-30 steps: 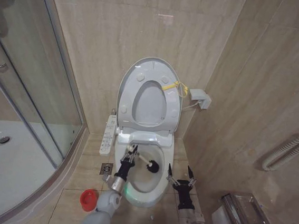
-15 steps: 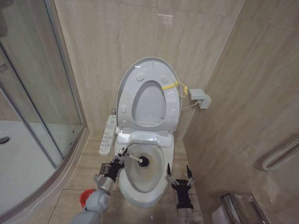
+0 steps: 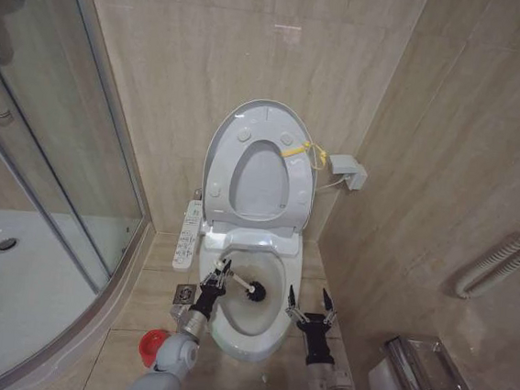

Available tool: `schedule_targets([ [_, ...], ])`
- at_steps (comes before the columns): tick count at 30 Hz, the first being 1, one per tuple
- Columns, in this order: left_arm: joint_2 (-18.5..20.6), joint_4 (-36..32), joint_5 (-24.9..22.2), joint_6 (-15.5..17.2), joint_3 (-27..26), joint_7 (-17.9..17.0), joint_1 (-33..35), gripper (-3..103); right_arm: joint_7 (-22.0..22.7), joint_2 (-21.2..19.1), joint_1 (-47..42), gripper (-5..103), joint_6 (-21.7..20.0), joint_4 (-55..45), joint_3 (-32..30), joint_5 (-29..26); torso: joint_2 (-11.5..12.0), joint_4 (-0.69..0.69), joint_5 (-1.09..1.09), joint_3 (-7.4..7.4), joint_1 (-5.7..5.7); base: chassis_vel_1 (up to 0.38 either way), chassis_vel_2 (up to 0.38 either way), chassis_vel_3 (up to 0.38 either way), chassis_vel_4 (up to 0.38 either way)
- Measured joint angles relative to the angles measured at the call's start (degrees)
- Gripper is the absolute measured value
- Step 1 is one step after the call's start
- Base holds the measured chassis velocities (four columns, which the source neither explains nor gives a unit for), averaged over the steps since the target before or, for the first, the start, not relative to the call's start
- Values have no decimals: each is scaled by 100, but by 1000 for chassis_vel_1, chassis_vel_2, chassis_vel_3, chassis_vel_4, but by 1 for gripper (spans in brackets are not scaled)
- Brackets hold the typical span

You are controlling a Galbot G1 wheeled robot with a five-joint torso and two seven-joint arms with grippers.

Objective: Open the toilet lid, clean the toilet bowl with a toilet brush, close the toilet lid, and flush.

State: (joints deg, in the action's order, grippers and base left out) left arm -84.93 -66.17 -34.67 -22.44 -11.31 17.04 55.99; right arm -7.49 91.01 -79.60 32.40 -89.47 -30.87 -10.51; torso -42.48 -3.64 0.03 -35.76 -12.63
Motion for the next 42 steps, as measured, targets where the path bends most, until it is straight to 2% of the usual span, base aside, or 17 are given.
schedule_targets([
  [6,-83,-285,-153,50,218,-2,60,20,0,-10,-14,100,9,3,-24,-1,0,-4,-1,0,0,0,0,0,0],
  [13,26,-1298,-425,267,568,4,396,22,1,1,8,100,10,33,-31,-1,0,-2,-1,-1,0,0,0,0,0],
  [17,138,-1554,-399,328,593,10,591,22,2,10,26,100,10,61,-29,0,0,-2,-2,0,0,0,0,0,0],
  [20,163,-1408,-349,311,525,14,606,22,1,24,37,100,10,77,-24,6,0,-4,-3,0,0,0,0,0,0],
  [25,129,-647,-346,216,223,26,402,21,-1,55,47,100,16,100,-3,32,0,-4,-4,-1,-1,0,0,0,0],
  [29,132,-627,-433,227,176,31,375,21,-2,54,40,100,19,99,2,35,0,-5,-4,-1,-1,0,0,0,0],
  [31,147,-745,-472,253,184,31,406,21,-3,49,34,100,20,96,1,35,0,-4,-4,-1,-1,0,0,0,0],
  [34,215,-1313,-613,349,322,33,630,20,-4,33,20,100,24,75,-7,35,0,-3,-3,-1,-1,0,0,0,0],
  [35,215,-1313,-613,349,322,33,630,20,-4,33,20,100,24,75,-7,35,0,-3,-3,-1,-1,0,0,0,0],
  [36,283,-1670,-670,406,396,32,809,20,-5,33,16,100,25,62,-8,35,0,-3,-2,0,-1,0,0,0,0],
  [40,412,-2129,-703,506,468,33,1093,20,-5,29,4,100,28,41,-12,34,0,-2,-2,0,0,0,0,0,0],
  [42,444,-2083,-664,506,450,34,1130,21,-5,29,0,100,37,41,-17,33,0,-2,-2,0,0,0,0,0,0],
])
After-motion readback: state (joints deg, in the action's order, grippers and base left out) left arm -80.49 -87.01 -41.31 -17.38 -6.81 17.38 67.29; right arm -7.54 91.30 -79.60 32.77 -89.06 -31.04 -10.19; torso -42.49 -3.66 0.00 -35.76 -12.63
